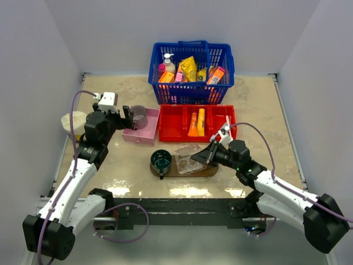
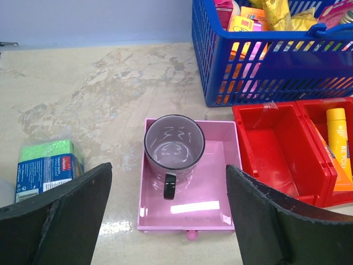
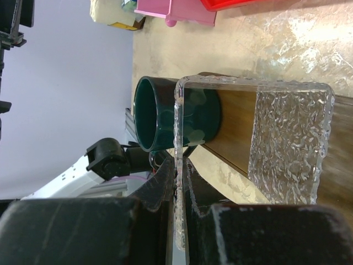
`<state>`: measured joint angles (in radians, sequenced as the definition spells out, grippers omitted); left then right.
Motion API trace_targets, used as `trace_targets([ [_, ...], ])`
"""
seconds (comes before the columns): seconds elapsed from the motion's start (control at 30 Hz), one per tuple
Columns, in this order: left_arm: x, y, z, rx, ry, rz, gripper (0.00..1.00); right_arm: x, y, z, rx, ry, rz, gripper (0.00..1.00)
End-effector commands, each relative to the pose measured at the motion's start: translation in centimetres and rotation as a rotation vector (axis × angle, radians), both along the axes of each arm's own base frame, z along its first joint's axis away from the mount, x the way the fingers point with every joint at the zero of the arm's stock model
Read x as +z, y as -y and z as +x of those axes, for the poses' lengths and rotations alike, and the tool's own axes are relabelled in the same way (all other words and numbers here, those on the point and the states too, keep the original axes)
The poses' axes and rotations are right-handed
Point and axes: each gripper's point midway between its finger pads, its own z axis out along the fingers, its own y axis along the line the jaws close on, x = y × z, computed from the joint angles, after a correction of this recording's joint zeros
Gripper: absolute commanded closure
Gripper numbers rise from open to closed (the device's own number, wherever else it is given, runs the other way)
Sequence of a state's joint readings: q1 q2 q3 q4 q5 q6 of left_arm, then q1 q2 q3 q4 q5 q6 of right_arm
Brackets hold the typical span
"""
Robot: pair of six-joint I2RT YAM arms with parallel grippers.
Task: Prepare toiletry sets of a toothbrush and toothpaste on the tray
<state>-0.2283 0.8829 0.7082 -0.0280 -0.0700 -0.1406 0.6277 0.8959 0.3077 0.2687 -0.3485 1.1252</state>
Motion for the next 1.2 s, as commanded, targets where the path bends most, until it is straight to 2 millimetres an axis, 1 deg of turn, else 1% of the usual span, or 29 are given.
trace_targets([
  [0.0,1.3,0.5,0.3,-0.025,0.044,0.003,0.12,1.1,-0.1,0.6,-0.017,0.063,0.022,1.00],
  [0.07,1.4,0.5,0.3,-0.025,0.046,0.003,0.12,0.6,0.1,0.6,-0.023,0.054,0.001,0.98],
  [0.2,1.5,0.6,0.2,-0.027,0.050,0.002,0.12,0.1,0.5,0.6,-0.041,0.045,-0.026,0.79],
  [0.27,1.5,0.6,0.2,-0.030,0.050,0.003,0.12,-0.2,0.8,0.7,-0.048,0.042,-0.055,0.73],
  [0.3,1.5,0.6,0.2,-0.030,0.050,0.003,0.12,-0.2,0.9,0.7,-0.051,0.043,-0.061,0.68],
  [0.4,1.6,0.6,0.2,-0.029,0.053,0.002,0.12,-0.3,1.0,0.8,-0.050,0.046,-0.081,0.61],
  [0.6,1.6,0.6,0.1,-0.027,0.053,0.003,0.12,-0.3,1.3,1.0,-0.056,0.052,-0.122,0.52],
  [0.63,1.6,0.6,0.1,-0.027,0.053,0.003,0.12,0.0,1.4,1.2,-0.061,0.063,-0.132,0.47],
  [0.67,1.6,0.6,0.2,-0.027,0.052,0.003,0.12,-0.5,1.7,1.0,-0.063,0.047,-0.159,0.43],
  [0.77,1.7,0.6,0.1,-0.027,0.055,0.003,0.12,-0.1,2.1,1.4,-0.077,0.070,-0.194,0.35],
  [0.8,1.6,0.6,0.1,-0.027,0.053,0.003,0.12,-0.3,2.4,1.3,-0.076,0.066,-0.219,0.34],
  [0.83,1.6,0.6,0.1,-0.027,0.053,0.003,0.12,0.1,2.5,1.6,-0.085,0.078,-0.228,0.33],
  [0.9,1.6,0.6,0.1,-0.026,0.052,0.004,0.12,-0.3,3.1,1.5,-0.089,0.072,-0.276,0.31],
  [0.93,1.8,0.5,0.1,-0.026,0.058,0.002,0.12,0.1,3.3,1.8,-0.102,0.083,-0.291,0.31],
  [1.0,1.8,0.6,0.1,-0.027,0.056,0.002,0.12,-0.4,4.0,1.8,-0.106,0.075,-0.352,0.30],
  [1.03,1.8,0.5,0.1,-0.024,0.057,0.003,0.12,0.1,4.3,2.3,-0.124,0.085,-0.375,0.31],
  [1.07,1.7,0.5,0.1,-0.026,0.055,0.003,0.12,-0.4,4.8,2.1,-0.125,0.064,-0.415,0.32],
  [1.17,1.9,0.6,0.1,-0.026,0.059,0.002,0.12,-0.4,5.8,2.3,-0.125,0.061,-0.517,0.36],
])
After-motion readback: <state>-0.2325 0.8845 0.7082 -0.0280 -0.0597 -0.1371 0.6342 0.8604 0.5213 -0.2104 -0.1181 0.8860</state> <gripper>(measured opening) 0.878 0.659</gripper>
